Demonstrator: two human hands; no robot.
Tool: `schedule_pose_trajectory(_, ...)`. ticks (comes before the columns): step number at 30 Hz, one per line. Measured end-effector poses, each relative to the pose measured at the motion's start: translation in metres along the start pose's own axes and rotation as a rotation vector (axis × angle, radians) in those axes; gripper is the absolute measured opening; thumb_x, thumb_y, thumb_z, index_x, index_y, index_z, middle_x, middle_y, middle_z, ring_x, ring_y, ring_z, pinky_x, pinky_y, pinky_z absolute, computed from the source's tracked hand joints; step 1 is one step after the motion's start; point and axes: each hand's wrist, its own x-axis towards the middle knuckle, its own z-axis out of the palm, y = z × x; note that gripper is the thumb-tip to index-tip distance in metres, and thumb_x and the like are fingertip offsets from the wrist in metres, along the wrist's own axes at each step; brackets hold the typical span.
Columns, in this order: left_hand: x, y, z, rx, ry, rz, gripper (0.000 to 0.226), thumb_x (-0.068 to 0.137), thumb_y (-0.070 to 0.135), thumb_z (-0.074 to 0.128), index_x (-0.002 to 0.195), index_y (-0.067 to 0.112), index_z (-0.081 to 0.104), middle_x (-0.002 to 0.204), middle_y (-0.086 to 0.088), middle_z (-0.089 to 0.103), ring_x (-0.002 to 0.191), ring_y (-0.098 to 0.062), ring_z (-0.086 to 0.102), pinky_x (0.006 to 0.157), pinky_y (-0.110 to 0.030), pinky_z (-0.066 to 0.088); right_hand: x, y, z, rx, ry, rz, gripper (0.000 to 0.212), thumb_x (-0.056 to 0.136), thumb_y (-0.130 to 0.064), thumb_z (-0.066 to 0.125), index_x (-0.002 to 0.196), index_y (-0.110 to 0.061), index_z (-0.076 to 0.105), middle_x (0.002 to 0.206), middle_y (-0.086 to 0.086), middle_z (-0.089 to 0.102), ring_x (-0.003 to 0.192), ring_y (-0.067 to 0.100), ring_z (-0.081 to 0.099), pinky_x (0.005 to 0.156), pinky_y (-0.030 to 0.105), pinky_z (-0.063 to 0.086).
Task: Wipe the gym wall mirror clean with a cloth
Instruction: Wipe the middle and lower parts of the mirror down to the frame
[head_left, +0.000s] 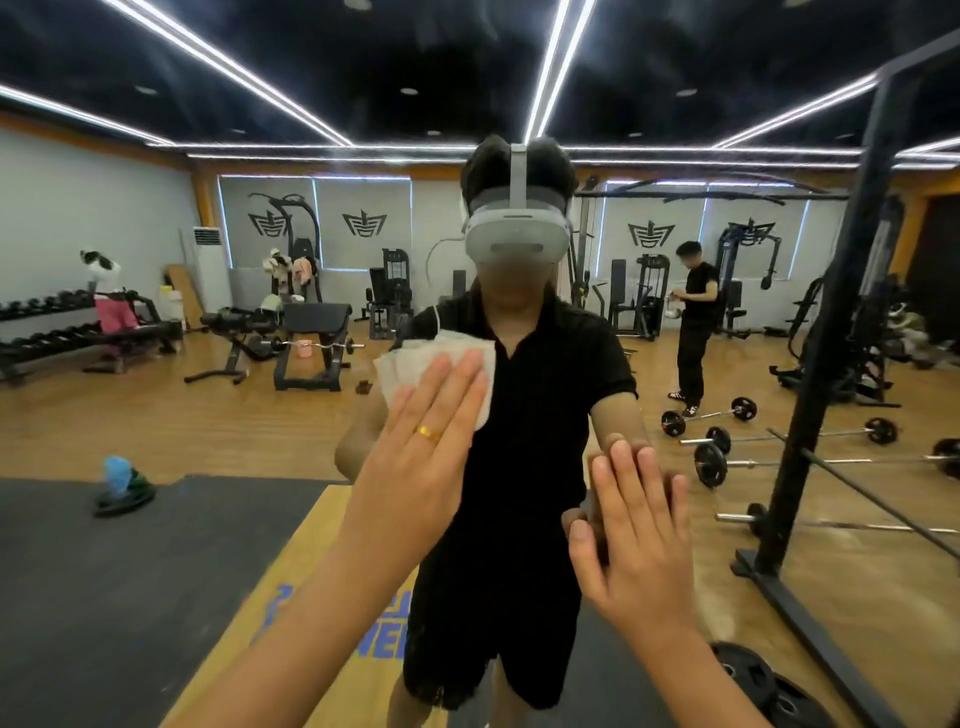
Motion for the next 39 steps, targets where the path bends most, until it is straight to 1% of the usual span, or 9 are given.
schedule_pose_trajectory(5,-0.06,-0.011,0.006,0.049,-0.031,-0.114,0.063,0.102,0.01,0.04,0.161,0.008,0.02,0.173,-0.003,0.01,0.16,-0.025,0.01,0.131,-0.04,0.005,0.004,-0.006,-0.002,0.016,-0.008,0.021,0.067,0.098,-0.028,0.047,0.16,-0.011,0.028,0.172,0.002,0.015,0.158,0.027,0.018,0.128,0.052,0.009)
schedule_pose_trajectory(9,-0.056,-0.01,0.006,0.03,-0.027,-0.094,0.057,0.109,0.015,0.032,0.164,0.012,0.016,0.171,-0.006,0.018,0.16,-0.025,0.01,0.13,-0.042,0.01,0.007,-0.036,-0.014,0.257,-0.021,0.187,0.063,0.097,-0.019,0.048,0.156,-0.008,0.032,0.171,0.004,0.018,0.158,0.03,0.015,0.13,0.047,0.005)
schedule_pose_trajectory(11,-0.061,-0.014,0.006,0.055,-0.03,-0.062,0.053,0.113,0.02,0.023,0.165,0.013,0.015,0.172,-0.007,0.017,0.159,-0.025,0.013,0.128,-0.046,0.017,0.01,-0.061,-0.014,0.309,-0.002,0.175,0.061,0.096,-0.017,0.049,0.154,-0.007,0.036,0.169,0.006,0.023,0.158,0.028,0.017,0.13,0.045,0.005)
schedule_pose_trajectory(15,-0.068,-0.037,0.003,0.12,-0.025,0.017,0.054,0.113,0.019,0.029,0.165,0.012,0.017,0.173,-0.005,0.015,0.158,-0.025,0.018,0.123,-0.053,0.024,0.013,-0.101,0.007,0.333,-0.067,0.13,0.063,0.096,-0.017,0.05,0.156,-0.009,0.034,0.171,0.003,0.02,0.158,0.029,0.018,0.129,0.047,0.005)
schedule_pose_trajectory(18,-0.06,-0.055,-0.004,0.123,0.006,0.029,0.054,0.113,0.021,0.031,0.165,0.011,0.018,0.172,-0.006,0.017,0.158,-0.025,0.019,0.124,-0.054,0.023,0.012,-0.113,0.027,0.246,-0.066,0.173,0.065,0.096,-0.023,0.051,0.157,-0.009,0.033,0.17,0.008,0.023,0.158,0.034,0.016,0.128,0.052,0.003)
schedule_pose_trajectory(22,-0.013,-0.071,-0.021,0.021,0.11,-0.099,0.052,0.111,0.018,0.036,0.16,0.006,0.026,0.168,-0.012,0.027,0.158,-0.026,0.016,0.127,-0.053,0.016,0.008,-0.116,0.048,0.046,0.023,0.162,0.073,0.096,-0.033,0.049,0.162,-0.013,0.024,0.173,0.004,0.013,0.159,0.031,0.011,0.127,0.055,0.004)
schedule_pose_trajectory(28,0.07,-0.08,-0.046,-0.124,0.212,-0.263,0.054,0.11,0.012,0.038,0.161,0.002,0.025,0.17,-0.015,0.02,0.159,-0.032,0.011,0.13,-0.046,0.002,0.009,-0.121,0.051,0.04,0.074,0.165,0.069,0.102,-0.039,0.042,0.164,-0.02,0.019,0.173,-0.002,0.01,0.159,0.026,0.009,0.128,0.052,0.004)
schedule_pose_trajectory(35,0.011,-0.072,-0.03,-0.05,0.159,-0.137,0.054,0.108,0.016,0.041,0.16,0.006,0.028,0.168,-0.008,0.023,0.158,-0.021,0.013,0.129,-0.043,0.007,0.008,-0.121,0.056,0.031,0.103,0.142,0.065,0.105,-0.042,0.037,0.164,-0.02,0.02,0.173,-0.001,0.011,0.159,0.026,0.01,0.129,0.052,0.005)
schedule_pose_trajectory(39,0.06,-0.082,-0.039,-0.062,0.196,-0.111,0.054,0.108,0.014,0.041,0.16,0.005,0.029,0.168,-0.012,0.027,0.157,-0.028,0.018,0.129,-0.045,0.009,0.009,-0.119,0.058,0.016,0.106,0.147,0.065,0.106,-0.043,0.037,0.164,-0.02,0.02,0.173,-0.001,0.012,0.159,0.028,0.012,0.127,0.055,0.008)
